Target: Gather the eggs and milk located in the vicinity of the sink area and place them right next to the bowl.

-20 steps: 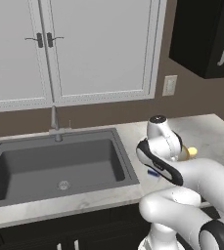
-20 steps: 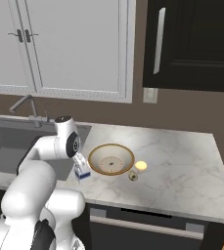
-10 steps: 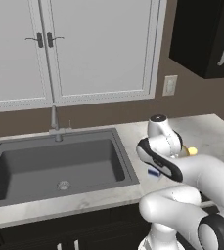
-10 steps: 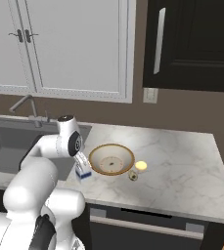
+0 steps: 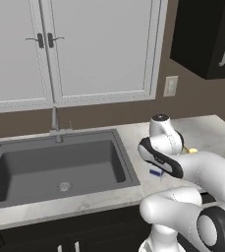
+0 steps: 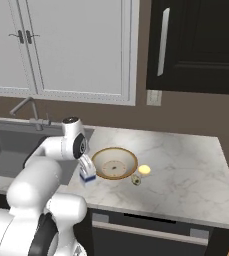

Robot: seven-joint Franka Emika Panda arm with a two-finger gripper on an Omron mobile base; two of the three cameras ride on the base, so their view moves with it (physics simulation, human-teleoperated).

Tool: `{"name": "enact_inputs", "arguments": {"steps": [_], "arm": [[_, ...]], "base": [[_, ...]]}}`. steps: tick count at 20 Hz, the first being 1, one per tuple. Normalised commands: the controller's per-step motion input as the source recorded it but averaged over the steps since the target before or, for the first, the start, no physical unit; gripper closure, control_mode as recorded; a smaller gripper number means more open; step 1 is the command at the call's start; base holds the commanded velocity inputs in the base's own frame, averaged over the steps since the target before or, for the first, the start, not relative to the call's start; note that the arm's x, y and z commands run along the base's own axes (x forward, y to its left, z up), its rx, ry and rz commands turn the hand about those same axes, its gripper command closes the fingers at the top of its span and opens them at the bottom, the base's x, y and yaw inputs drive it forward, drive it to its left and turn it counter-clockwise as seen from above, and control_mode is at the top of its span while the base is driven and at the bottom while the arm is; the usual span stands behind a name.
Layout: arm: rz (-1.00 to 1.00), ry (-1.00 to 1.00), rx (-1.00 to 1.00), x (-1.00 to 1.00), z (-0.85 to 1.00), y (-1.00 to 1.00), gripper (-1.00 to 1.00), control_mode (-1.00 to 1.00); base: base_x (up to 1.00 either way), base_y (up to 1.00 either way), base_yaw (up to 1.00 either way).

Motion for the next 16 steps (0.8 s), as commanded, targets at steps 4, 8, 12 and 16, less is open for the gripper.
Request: {"name": "enact_inputs", "arguments": {"steps": [4, 8, 12, 16], "arm": [[0.00, 0.00, 0.00, 0.00, -0.02, 0.00, 1.00, -1.00], [0.00, 0.00, 0.00, 0.00, 0.00, 0.00, -1.00, -1.00], [0.00, 0.00, 0.00, 0.00, -0.01, 0.00, -1.00, -1.00], [0.00, 0.00, 0.00, 0.00, 0.00, 0.00, -1.00, -1.00]], "base": [[0.00, 0.00, 0.00], [0.00, 0.00, 0.00], [0.00, 0.00, 0.00], [0.00, 0.00, 0.00]]}}
